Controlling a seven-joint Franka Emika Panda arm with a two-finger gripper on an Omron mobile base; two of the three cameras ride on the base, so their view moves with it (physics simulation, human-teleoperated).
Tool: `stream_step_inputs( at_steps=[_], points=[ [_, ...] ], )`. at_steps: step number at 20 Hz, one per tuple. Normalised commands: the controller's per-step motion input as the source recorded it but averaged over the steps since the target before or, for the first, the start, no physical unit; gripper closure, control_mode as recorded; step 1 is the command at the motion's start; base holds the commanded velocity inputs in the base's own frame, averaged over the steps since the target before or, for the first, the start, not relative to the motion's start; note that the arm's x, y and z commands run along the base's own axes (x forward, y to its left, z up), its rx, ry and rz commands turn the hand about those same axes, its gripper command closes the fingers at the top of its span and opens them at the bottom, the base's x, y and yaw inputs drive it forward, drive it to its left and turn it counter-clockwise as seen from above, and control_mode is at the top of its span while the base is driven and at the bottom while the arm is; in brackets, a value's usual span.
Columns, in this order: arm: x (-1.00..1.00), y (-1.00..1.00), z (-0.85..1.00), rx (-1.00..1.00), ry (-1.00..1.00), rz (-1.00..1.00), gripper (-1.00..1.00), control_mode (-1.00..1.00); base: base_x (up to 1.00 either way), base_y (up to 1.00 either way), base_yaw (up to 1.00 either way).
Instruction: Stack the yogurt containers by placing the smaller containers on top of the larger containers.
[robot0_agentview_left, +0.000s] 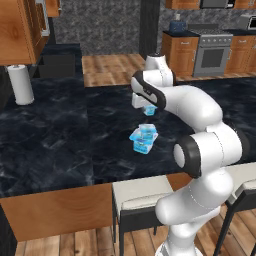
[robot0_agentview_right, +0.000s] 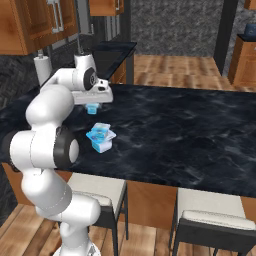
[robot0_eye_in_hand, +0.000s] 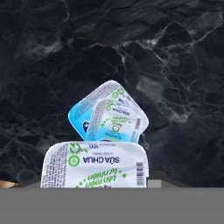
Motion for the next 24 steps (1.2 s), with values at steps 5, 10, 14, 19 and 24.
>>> stream_step_inputs(
  at_steps=[5, 10, 14, 19, 24],
  points=[
    [0.0, -0.07, -0.22, 0.0, 0.0, 0.0, 1.0, -1.0, 0.0, 0.0, 0.0],
    [0.0, -0.03, -0.13, 0.0, 0.0, 0.0, 1.0, -1.0, 0.0, 0.0, 0.0],
    [0.0, -0.01, -0.1, 0.0, 0.0, 0.0, 1.0, -1.0, 0.0, 0.0, 0.0],
    [0.03, 0.0, -0.07, 0.0, 0.0, 0.0, 1.0, -1.0, 0.0, 0.0, 0.0],
    [0.05, 0.0, -0.01, 0.0, 0.01, 0.0, 1.0, -1.0, 0.0, 0.0, 0.0]
  ],
)
